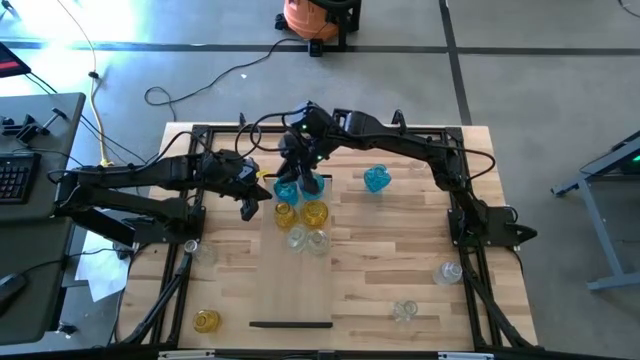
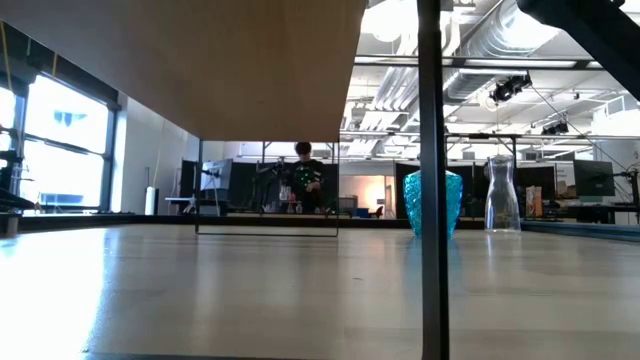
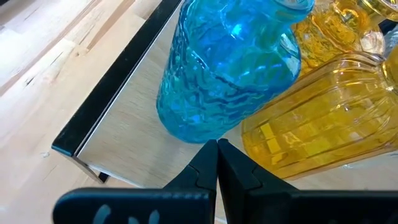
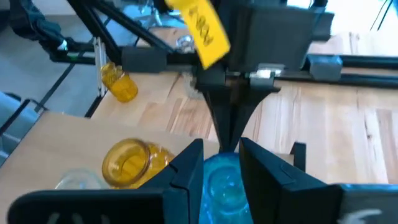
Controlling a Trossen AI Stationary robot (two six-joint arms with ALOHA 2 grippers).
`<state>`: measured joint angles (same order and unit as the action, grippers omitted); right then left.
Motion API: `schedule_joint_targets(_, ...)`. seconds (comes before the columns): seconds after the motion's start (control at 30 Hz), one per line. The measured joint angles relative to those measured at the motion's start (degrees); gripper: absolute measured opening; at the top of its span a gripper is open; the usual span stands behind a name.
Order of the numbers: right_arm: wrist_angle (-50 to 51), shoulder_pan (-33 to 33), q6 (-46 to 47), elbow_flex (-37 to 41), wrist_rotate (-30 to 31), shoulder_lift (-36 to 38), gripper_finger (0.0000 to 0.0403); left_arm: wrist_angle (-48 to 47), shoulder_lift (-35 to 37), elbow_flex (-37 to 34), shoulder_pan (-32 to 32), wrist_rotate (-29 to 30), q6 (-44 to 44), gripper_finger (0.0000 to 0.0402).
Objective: Sort vases onto shelf
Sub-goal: Put the bottom blue vase on the shelf to align with the other blue vase
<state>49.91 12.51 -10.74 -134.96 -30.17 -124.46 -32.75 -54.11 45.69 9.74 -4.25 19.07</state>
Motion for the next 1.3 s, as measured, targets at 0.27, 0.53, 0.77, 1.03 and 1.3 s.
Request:
schedule_joint_targets(0.27,-4.98,-0.59,-0.24,0.00,6.37,1.26,0.0087,0.03,0.01,0.00,0.00,3.31,-0.68,0.0000)
schedule_joint_targets(0.53,-12.60,-0.50,-1.84,0.00,24.54,6.06,0.0087,1.02,0.02,0.04,0.00,6.85,-0.70,0.0000)
schedule_joint_targets(0.77,-8.50,0.62,-1.60,0.00,44.25,11.43,0.0051,2.28,0.02,0.04,0.04,9.46,-0.72,0.0000)
schedule_joint_targets(1.03,9.16,4.85,3.01,-0.04,58.16,15.06,0.0004,2.21,0.02,0.04,0.04,4.86,2.77,0.0000)
schedule_joint_targets(1.3,15.86,12.92,-3.55,-0.02,60.66,15.43,0.0000,1.06,0.02,0.04,0.04,3.37,9.16,0.0000)
